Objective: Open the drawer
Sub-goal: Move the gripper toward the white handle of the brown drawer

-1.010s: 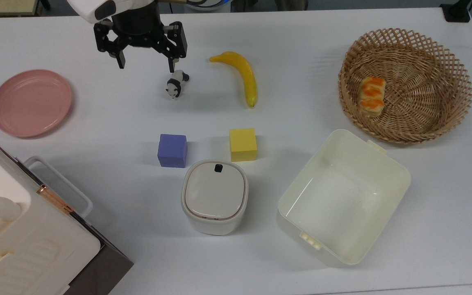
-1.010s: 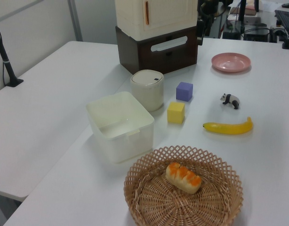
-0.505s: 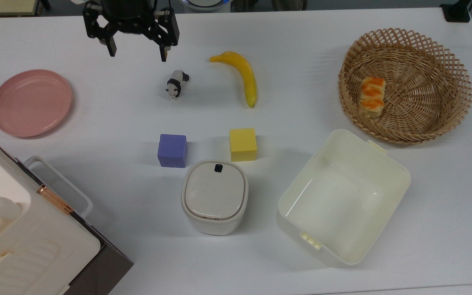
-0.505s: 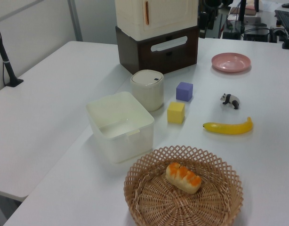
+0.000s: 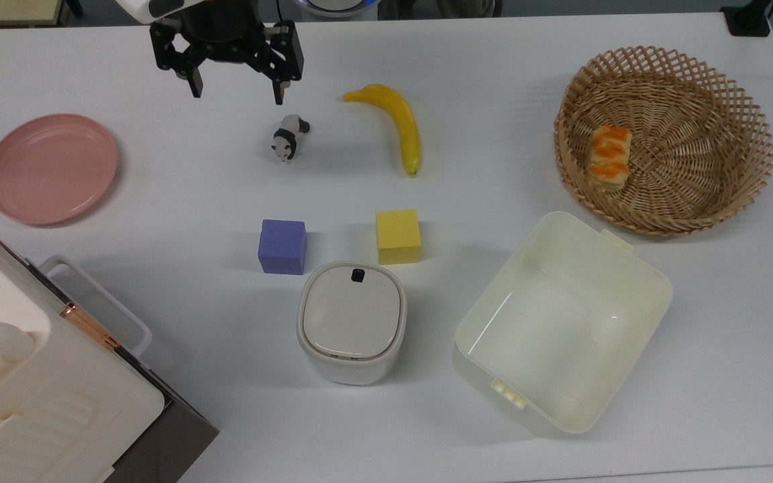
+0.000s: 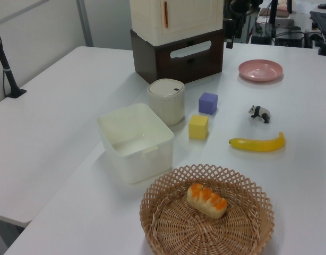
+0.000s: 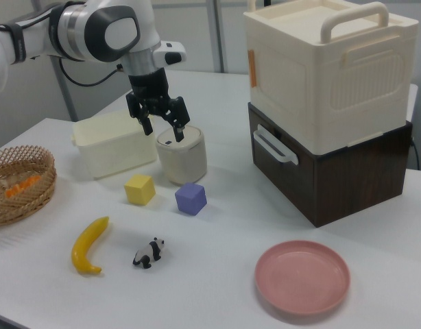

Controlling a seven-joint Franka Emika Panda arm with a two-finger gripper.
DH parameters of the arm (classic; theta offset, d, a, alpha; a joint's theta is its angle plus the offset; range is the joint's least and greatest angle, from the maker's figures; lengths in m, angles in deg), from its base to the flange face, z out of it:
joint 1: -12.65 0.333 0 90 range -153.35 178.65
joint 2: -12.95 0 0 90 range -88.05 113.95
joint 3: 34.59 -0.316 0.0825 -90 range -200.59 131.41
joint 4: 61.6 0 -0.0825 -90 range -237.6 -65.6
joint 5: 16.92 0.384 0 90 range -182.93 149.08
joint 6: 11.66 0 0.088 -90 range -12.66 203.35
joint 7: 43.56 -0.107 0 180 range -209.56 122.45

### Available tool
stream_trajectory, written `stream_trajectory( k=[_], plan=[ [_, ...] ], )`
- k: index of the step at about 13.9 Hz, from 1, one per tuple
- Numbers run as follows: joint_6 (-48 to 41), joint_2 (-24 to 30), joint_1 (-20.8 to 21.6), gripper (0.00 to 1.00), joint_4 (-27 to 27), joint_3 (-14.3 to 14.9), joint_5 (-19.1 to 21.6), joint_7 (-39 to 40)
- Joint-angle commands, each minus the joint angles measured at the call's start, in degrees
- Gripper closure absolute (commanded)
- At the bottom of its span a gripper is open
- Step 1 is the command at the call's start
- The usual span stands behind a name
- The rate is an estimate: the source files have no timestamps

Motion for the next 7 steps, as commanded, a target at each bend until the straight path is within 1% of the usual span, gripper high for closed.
stream_trajectory(
  k=[1,7],
  plan=[
    [-1.3,0.8,0.5,0.00,-1.2,-0.1,-0.5,-1.1],
    [-1.1,0.4,0.3,0.00,-1.1,-0.1,-0.6,-0.4]
  ],
)
